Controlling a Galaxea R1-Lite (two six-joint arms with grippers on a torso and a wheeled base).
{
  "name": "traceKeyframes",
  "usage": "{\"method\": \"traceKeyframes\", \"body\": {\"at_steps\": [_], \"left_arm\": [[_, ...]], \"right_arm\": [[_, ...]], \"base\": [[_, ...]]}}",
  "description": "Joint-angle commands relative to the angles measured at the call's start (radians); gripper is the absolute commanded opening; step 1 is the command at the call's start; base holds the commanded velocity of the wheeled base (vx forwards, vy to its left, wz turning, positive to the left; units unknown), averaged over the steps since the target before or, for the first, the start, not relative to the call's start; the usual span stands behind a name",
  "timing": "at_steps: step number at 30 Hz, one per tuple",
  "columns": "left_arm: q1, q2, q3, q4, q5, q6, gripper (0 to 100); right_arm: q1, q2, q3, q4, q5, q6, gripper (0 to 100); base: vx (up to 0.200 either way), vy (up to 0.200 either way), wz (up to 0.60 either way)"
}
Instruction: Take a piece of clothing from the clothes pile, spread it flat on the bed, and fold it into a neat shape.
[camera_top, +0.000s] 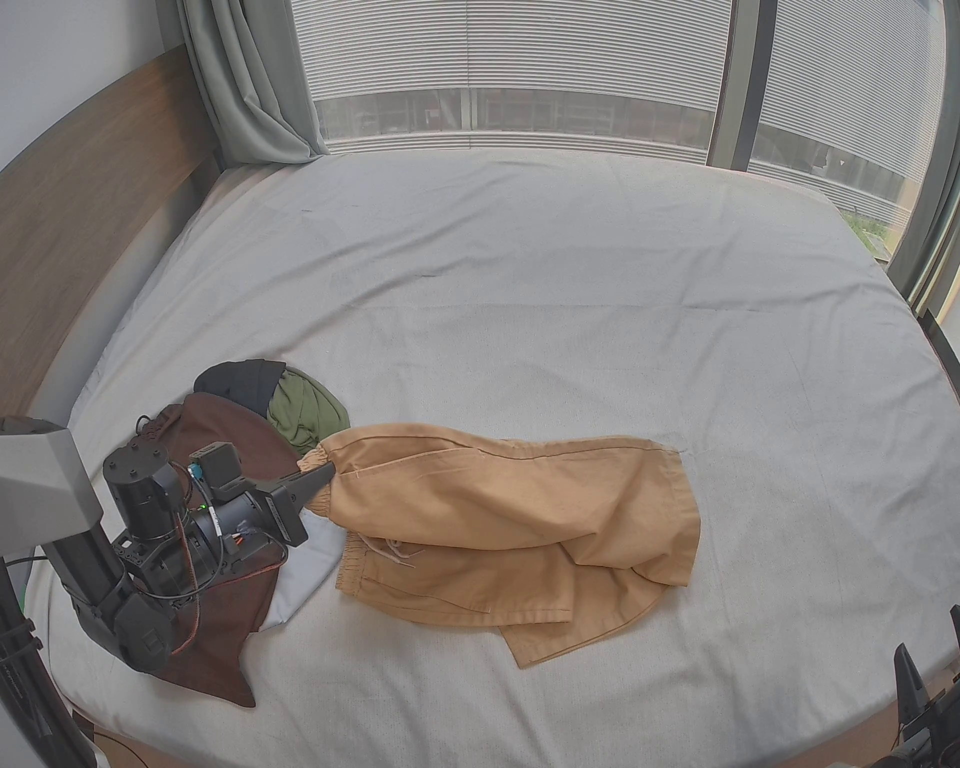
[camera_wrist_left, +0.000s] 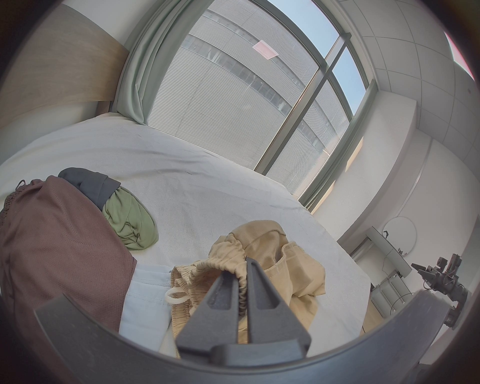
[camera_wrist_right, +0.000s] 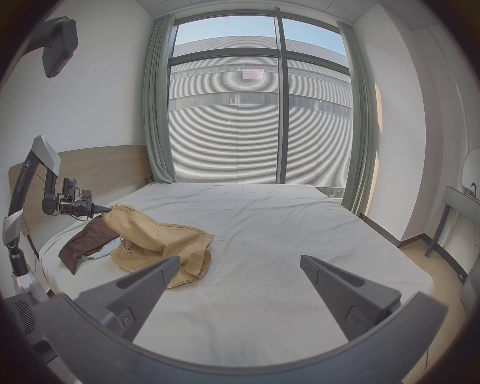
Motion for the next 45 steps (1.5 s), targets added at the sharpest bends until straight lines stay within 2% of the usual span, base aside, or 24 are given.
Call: {"method": "traceKeyframes", "body": {"at_steps": [1, 3, 5, 7, 14, 19, 27, 33, 38, 45], "left_arm": [[0.002, 0.001, -0.001, -0.001, -0.001, -0.002, 0], [0.002, 0.001, -0.001, -0.001, -0.001, -0.002, 0], [0.002, 0.001, 0.002, -0.001, -0.003, -0.002, 0], [0.002, 0.001, -0.001, -0.001, -0.003, -0.002, 0], [0.002, -0.002, -0.001, -0.001, -0.003, -0.002, 0], [0.002, 0.000, -0.009, -0.002, -0.003, -0.002, 0], [-0.001, 0.003, -0.010, -0.002, -0.003, -0.002, 0], [0.001, 0.000, -0.015, -0.002, -0.003, -0.001, 0], [0.001, 0.005, -0.016, -0.002, -0.003, -0.001, 0], [-0.001, 0.003, -0.013, -0.002, -0.003, -0.001, 0]], "right_arm": [[0.000, -0.013, 0.018, -0.001, 0.000, 0.000, 100], [0.000, -0.013, 0.018, -0.001, 0.000, 0.000, 100], [0.000, -0.016, -0.005, -0.089, 0.007, -0.011, 100], [-0.001, -0.009, -0.071, -0.099, 0.015, -0.028, 100], [0.002, 0.076, -0.133, -0.046, 0.026, -0.020, 100], [0.032, 0.148, -0.120, 0.036, 0.078, 0.029, 100], [0.055, 0.324, -0.185, 0.029, 0.118, 0.090, 100], [0.065, 0.459, -0.255, 0.025, 0.118, 0.106, 100], [0.057, 0.571, -0.306, -0.033, 0.115, 0.121, 100], [0.052, 0.645, -0.308, -0.076, 0.119, 0.122, 100]], "base": [[0.000, 0.000, 0.00], [0.000, 0.000, 0.00], [0.000, 0.000, 0.00], [0.000, 0.000, 0.00], [0.000, 0.000, 0.00], [0.000, 0.000, 0.00], [0.000, 0.000, 0.00], [0.000, 0.000, 0.00], [0.000, 0.000, 0.00], [0.000, 0.000, 0.00]]}}
